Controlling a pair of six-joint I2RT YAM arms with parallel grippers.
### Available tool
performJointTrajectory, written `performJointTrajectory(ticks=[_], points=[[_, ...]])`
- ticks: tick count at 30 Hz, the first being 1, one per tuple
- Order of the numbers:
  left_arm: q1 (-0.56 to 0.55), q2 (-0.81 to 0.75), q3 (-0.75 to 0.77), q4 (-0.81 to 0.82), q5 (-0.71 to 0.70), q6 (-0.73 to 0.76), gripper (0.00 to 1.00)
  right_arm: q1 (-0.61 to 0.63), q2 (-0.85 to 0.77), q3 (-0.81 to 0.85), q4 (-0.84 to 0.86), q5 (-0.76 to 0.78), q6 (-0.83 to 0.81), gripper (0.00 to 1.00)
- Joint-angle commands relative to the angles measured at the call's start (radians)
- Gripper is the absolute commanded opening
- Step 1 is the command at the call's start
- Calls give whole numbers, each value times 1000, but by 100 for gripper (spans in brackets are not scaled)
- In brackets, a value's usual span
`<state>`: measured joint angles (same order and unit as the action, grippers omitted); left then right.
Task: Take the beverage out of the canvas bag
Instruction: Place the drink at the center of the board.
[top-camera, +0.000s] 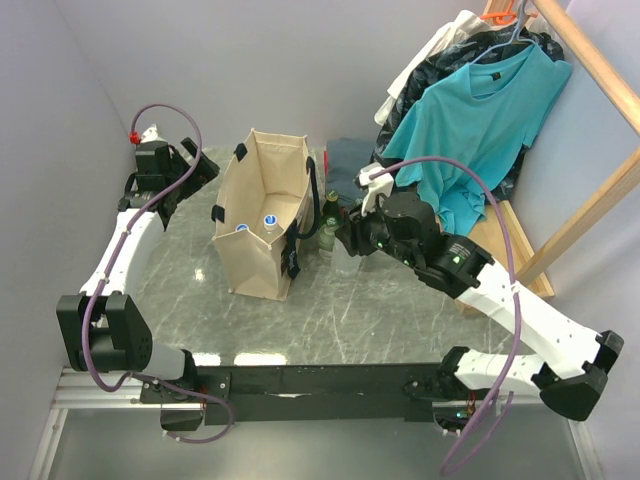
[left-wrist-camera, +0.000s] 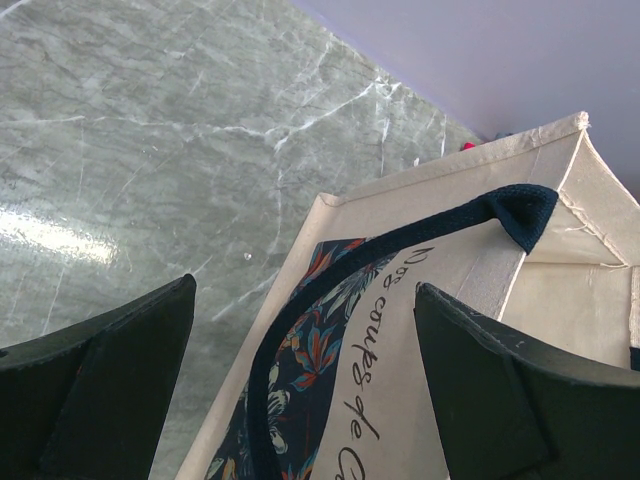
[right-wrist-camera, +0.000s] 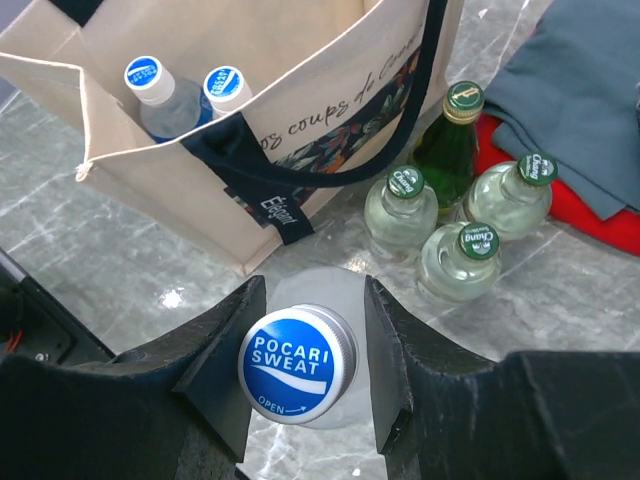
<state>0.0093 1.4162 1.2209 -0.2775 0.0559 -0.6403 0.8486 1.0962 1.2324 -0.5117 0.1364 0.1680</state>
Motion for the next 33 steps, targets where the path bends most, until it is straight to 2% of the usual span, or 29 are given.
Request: performJointTrajectory(ticks=[1, 8, 33], points=[[-5, -25, 3, 23, -13, 2, 96, -6, -15, 12, 261, 0, 10, 0], [-5, -13, 5, 23, -8, -1, 96, -5, 24, -65, 338, 46, -8, 0], [-5, 0, 5, 20, -14, -1, 96, -5, 145, -155, 509, 8, -15, 0]])
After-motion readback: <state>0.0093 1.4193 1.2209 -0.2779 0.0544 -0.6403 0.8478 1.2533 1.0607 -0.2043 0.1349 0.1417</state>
